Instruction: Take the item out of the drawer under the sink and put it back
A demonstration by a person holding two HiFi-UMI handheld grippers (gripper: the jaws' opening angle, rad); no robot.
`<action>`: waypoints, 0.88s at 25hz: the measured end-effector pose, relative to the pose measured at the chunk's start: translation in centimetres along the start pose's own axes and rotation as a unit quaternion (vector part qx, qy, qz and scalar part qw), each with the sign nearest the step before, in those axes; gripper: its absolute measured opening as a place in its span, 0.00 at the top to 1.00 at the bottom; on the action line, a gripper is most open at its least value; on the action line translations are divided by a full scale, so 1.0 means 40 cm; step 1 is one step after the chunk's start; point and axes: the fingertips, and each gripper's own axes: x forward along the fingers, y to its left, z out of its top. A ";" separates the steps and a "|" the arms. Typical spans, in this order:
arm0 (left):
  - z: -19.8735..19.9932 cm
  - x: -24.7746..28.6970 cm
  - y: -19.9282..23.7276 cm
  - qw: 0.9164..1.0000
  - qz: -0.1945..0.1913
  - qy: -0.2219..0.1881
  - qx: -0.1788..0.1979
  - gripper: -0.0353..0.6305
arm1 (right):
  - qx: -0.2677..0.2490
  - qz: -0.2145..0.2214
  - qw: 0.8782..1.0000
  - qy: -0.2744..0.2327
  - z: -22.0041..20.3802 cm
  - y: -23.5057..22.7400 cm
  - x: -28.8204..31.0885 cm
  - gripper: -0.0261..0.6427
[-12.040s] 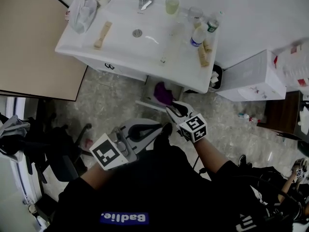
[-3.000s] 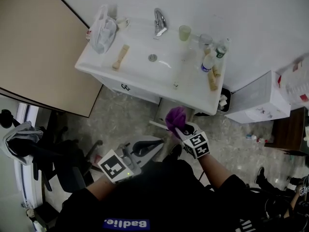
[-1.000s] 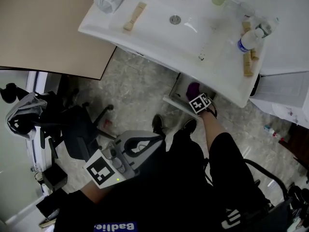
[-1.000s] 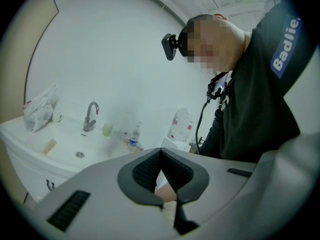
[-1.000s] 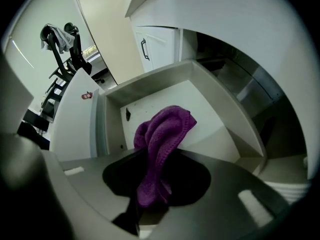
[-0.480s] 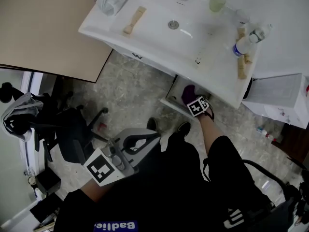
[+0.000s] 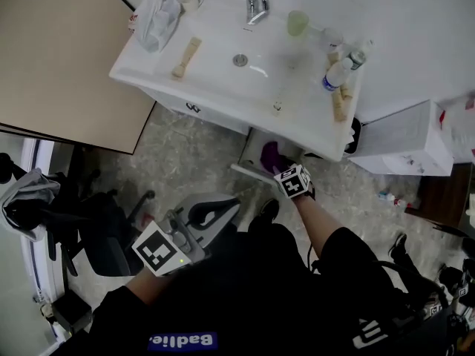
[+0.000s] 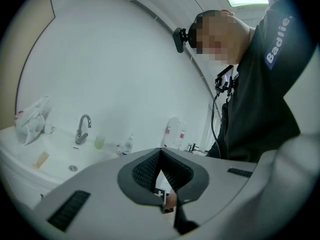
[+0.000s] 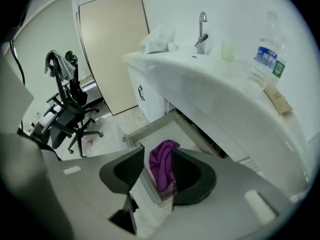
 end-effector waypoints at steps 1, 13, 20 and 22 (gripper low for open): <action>0.008 0.000 -0.006 1.000 -0.005 -0.003 0.003 0.95 | 0.006 0.000 1.000 -0.010 0.008 0.010 -0.026 0.73; 0.063 0.034 -0.077 0.997 -0.060 -0.031 0.037 0.95 | 0.072 0.026 0.989 -0.129 0.105 0.118 -0.341 0.80; 0.067 0.036 -0.100 0.995 -0.082 -0.037 0.032 0.95 | 0.073 0.041 0.980 -0.181 0.141 0.181 -0.494 0.86; 0.067 0.034 -0.103 0.996 -0.084 -0.035 0.027 0.95 | 0.073 0.052 0.975 -0.204 0.163 0.209 -0.542 0.88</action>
